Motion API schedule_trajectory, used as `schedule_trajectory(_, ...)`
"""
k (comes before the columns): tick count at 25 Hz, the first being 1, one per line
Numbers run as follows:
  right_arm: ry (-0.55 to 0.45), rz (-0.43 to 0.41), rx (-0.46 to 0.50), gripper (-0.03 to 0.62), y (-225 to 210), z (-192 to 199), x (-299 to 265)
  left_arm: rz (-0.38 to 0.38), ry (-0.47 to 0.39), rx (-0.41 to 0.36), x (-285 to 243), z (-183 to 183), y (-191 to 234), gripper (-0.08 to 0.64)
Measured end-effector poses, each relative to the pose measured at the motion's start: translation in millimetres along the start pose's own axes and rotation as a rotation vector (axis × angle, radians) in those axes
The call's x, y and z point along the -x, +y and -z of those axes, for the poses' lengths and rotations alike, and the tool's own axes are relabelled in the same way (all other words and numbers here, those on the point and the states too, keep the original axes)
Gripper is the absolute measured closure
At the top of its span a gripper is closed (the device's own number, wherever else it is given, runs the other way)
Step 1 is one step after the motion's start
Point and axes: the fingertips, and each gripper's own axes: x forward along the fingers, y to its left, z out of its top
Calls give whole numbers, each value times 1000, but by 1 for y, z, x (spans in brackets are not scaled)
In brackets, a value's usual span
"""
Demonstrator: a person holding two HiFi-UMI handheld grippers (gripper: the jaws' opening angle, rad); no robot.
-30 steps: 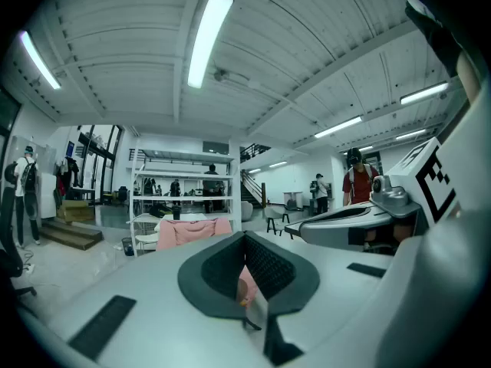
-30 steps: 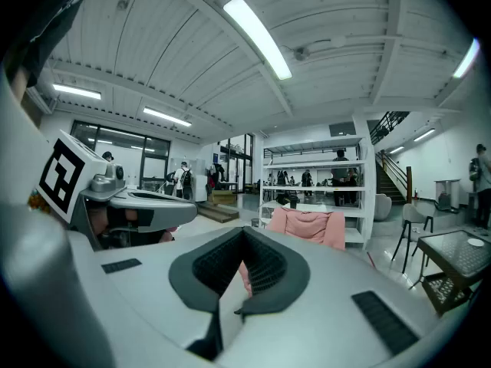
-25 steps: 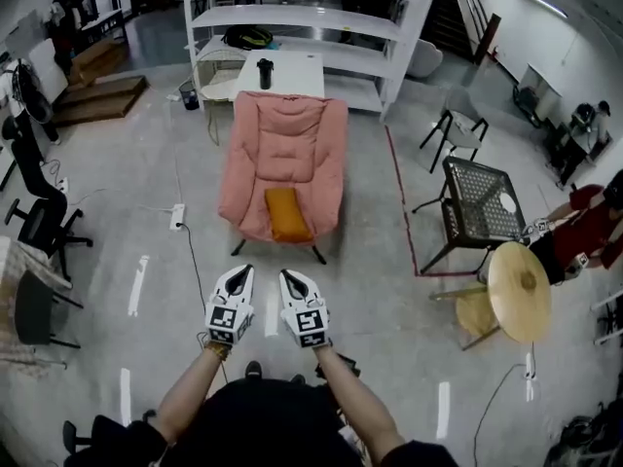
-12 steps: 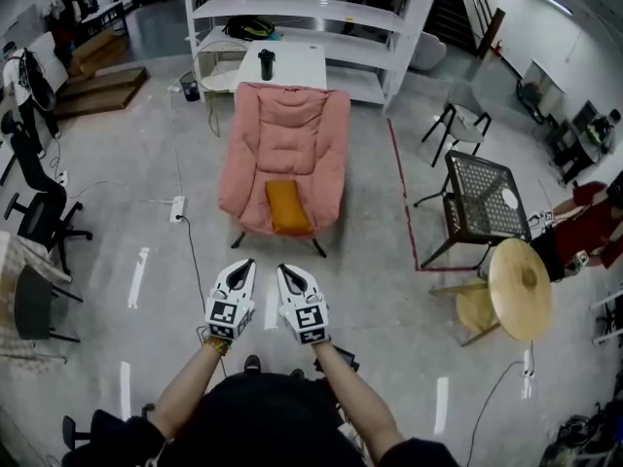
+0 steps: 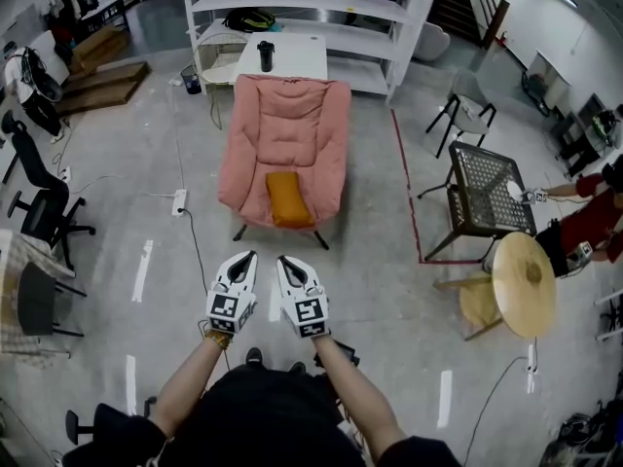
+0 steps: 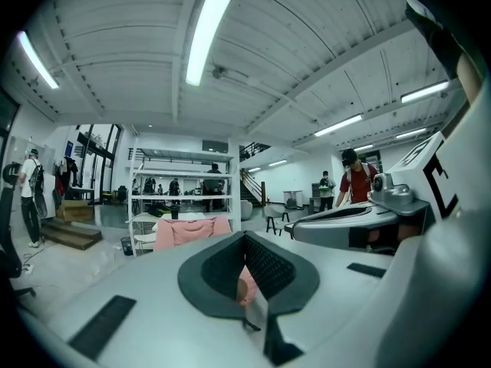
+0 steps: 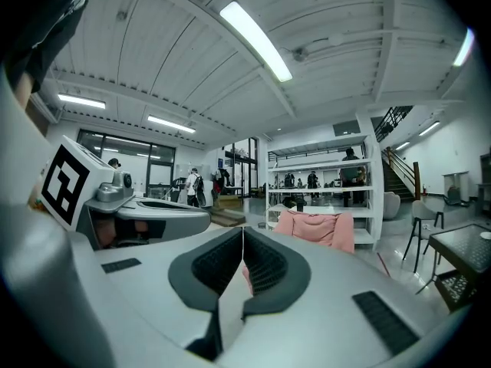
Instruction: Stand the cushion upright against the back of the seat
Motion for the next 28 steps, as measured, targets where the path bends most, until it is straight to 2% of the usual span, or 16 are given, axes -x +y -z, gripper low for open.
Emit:
schedule_trajectory(5,-3,-14,-27,577,-7,-3,0,-8,18,-7,-3,3,-6,548)
schedule_trajectory(9,6,-18,-20,577,-4,7,-15,-6,22,8,-5,16,7,548)
schedule_trajectory(17,83,21,4,577,4,16,-63,28,14,60,-24,24,68,548)
schedule_trajectory(23,90,58,19,575,3,9,-98,64,2,58,-41,24,104,548)
schedule_trajectory(28,92,69,14,577,-10,9,-120,59,17,56,-64,27,122,548)
